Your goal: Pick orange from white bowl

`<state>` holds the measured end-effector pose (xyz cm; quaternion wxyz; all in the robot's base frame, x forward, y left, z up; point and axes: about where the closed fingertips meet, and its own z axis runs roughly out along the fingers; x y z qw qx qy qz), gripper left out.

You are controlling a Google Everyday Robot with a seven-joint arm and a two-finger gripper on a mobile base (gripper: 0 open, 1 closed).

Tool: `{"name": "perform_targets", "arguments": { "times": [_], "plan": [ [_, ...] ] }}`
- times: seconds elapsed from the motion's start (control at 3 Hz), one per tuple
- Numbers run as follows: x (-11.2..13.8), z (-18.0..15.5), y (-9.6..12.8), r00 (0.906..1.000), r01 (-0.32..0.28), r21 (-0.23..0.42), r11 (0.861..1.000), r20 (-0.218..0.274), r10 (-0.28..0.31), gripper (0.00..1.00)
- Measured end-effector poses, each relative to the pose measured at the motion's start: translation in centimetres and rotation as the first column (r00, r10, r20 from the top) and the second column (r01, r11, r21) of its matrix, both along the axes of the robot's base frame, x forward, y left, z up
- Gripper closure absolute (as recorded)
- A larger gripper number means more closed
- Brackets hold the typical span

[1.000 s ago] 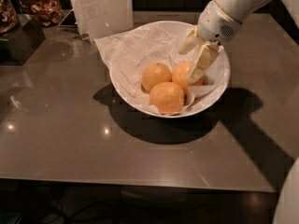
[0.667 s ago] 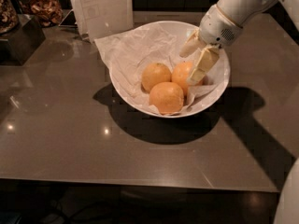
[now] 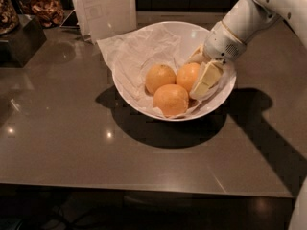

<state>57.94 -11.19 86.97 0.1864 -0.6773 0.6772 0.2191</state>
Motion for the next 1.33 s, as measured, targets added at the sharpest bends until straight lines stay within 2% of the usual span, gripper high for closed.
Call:
{"name": "perform_targets", "arguments": {
  "times": [0.33, 0.67, 1.0, 1.33],
  "plan": [
    [0.0, -1.0, 0.3, 0.9998, 0.001, 0.027, 1.000, -0.019, -0.001, 0.27],
    [0.2, -1.0, 0.4, 0.9998, 0.012, 0.035, 0.999, -0.013, -0.012, 0.46],
    [-0.1, 0.5, 0.2, 0.9982, 0.048, 0.044, 0.998, 0.033, -0.049, 0.69],
    [-0.6, 2.9, 0.0, 0.9909, 0.086, 0.066, 0.994, 0.098, -0.092, 0.92]
  ]
}}
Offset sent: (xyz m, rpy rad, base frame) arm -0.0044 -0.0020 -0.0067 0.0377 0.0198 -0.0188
